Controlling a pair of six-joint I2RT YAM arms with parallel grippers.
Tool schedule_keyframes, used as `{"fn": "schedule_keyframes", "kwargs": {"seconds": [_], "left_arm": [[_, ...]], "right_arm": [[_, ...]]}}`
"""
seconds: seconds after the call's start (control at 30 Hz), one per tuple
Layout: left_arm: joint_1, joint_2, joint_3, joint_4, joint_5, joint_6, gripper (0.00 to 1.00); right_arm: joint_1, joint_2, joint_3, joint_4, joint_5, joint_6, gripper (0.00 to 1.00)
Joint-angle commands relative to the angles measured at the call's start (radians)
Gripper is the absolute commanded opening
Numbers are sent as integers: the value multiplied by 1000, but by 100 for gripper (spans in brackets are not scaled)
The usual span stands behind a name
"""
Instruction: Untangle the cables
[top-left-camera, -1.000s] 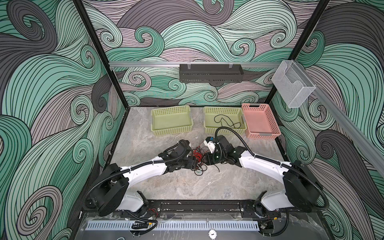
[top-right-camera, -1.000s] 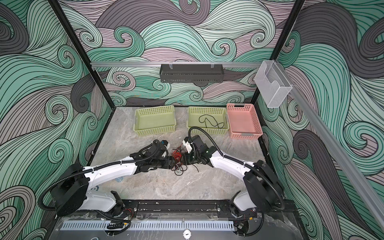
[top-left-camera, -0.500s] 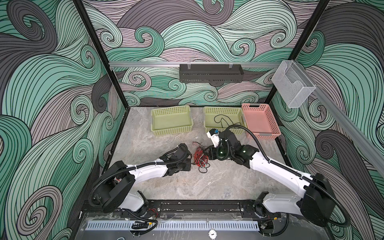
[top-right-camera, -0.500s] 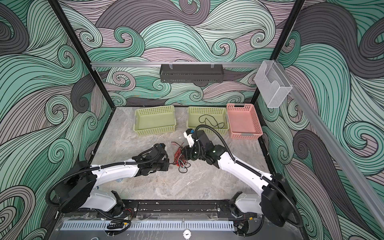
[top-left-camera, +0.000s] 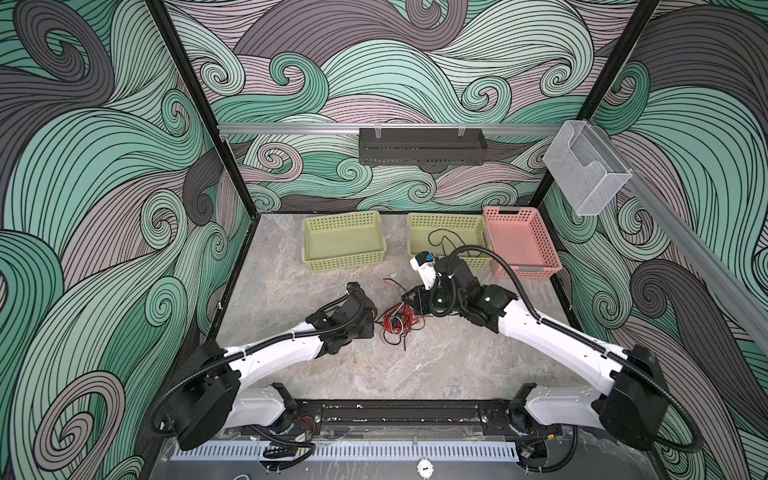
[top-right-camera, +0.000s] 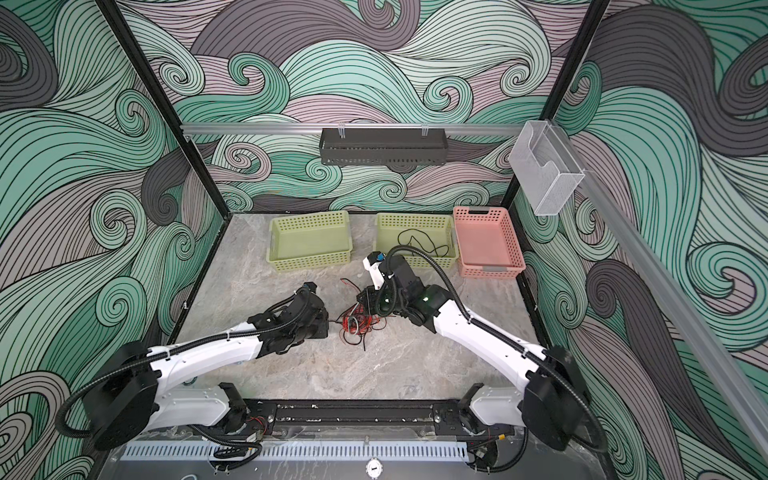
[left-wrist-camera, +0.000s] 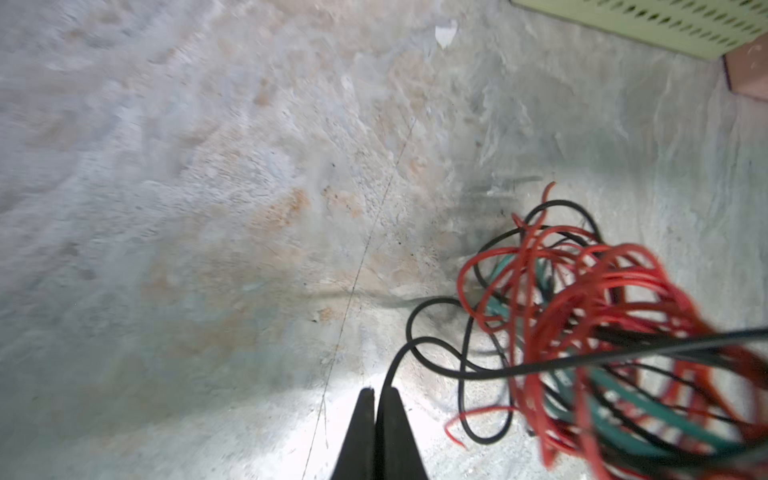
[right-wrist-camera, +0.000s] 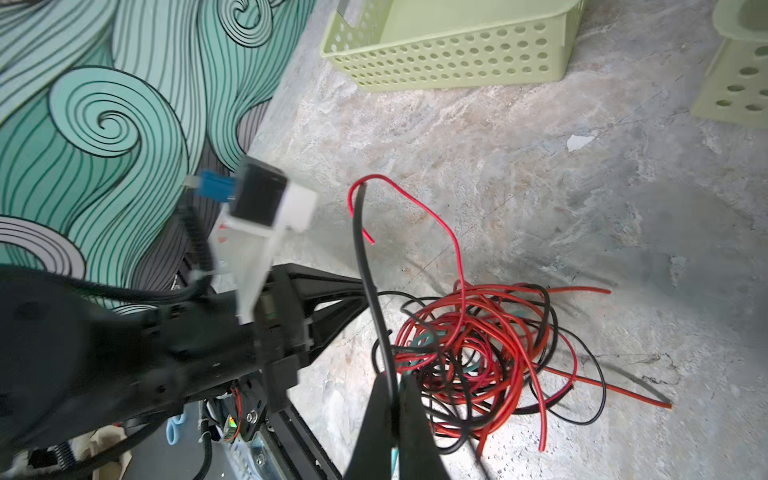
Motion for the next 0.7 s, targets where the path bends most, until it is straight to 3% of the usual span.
{"fn": "schedule_keyframes", "kwargs": {"seconds": [0.0, 0.07, 0.17, 0.27, 0.33, 0.67], "left_arm": [[8, -48, -6, -121, -60, -24, 8], [8, -68, 3, -148, -46, -16, 15], [7, -83, 25, -185, -21, 4, 34], [7, -83, 44, -194, 19, 27, 49], [8, -75, 50, -182, 56, 41, 53], [-13, 4, 100, -119, 169, 59, 45]], "right_arm": [[-15, 81, -5, 19, -3, -11, 5], [-16, 111, 17, -2, -8, -16, 27], [-16, 114, 39, -36, -12, -30, 45], [-16, 86, 34, -56, -1, -38, 46], [-16, 64, 26, -65, 11, -39, 46], [4, 1, -36, -144, 14, -22, 44]]}}
